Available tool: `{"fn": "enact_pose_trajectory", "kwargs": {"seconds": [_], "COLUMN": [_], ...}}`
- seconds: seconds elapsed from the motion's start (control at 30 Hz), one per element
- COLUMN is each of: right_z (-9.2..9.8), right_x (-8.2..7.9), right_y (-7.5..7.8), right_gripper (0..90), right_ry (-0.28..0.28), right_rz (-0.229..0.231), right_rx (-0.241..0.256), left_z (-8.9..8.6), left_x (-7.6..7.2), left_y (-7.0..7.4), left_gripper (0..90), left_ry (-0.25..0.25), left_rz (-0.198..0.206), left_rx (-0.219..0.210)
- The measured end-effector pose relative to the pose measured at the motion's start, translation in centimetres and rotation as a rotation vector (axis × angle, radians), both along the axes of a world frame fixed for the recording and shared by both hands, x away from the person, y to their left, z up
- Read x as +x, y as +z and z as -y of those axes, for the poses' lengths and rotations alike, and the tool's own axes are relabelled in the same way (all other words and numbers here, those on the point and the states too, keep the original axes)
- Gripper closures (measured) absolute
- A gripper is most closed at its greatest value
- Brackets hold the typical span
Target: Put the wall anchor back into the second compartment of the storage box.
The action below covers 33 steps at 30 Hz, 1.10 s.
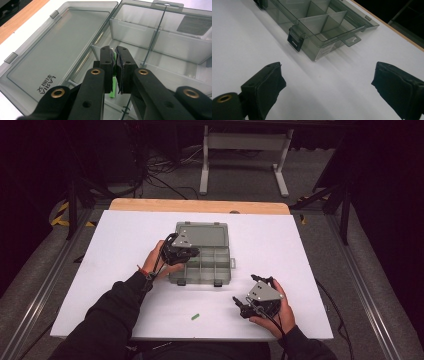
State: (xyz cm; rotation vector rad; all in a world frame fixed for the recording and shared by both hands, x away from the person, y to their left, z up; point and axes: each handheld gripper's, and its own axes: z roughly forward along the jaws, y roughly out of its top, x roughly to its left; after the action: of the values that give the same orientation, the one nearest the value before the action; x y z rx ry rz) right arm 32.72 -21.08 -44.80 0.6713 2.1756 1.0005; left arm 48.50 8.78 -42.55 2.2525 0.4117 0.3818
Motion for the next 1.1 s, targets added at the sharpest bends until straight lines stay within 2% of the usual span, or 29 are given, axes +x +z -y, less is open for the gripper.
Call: {"fn": "enact_pose_trajectory", "kwargs": {"seconds": [0.4,0.53,0.57,0.8,0.83,0.93,1.1], "right_z": [0.1,0.2,0.2,0.2,0.2,0.3,0.5], "right_x": [0.0,0.0,0.0,0.1,0.1,0.0,0.1], "right_y": [0.0,0.0,0.0,0.0,0.0,0.1,0.1], "right_gripper": [9.1,9.1,9.1,9.1,9.1,9.3,9.3], "right_ry": [-0.001,-0.003,-0.003,-0.003,-0.006,-0.009,-0.018], "right_rz": [-0.003,-0.001,-0.001,-0.004,-0.003,0.003,0.002], "right_rx": [0.003,0.006,0.006,0.007,0.006,0.008,0.021], "left_z": [-0.2,-0.4,-0.6,-1.2,-1.4,-1.6,-2.1], "left_x": [0.0,-0.4,-0.6,-2.1,-2.6,-3.1,-3.9], "left_y": [-0.1,0.3,0.5,1.4,1.7,2.1,2.5], "left_gripper": [79.6,76.4,76.4,66.7,60.9,56.5,47.7], "left_ry": [0.016,0.001,-0.004,-0.028,-0.043,-0.052,-0.063], "left_rz": [-0.002,0.011,0.024,0.065,0.084,0.100,0.104], "left_rx": [-0.005,-0.014,-0.018,-0.029,-0.031,-0.029,-0.036]}}
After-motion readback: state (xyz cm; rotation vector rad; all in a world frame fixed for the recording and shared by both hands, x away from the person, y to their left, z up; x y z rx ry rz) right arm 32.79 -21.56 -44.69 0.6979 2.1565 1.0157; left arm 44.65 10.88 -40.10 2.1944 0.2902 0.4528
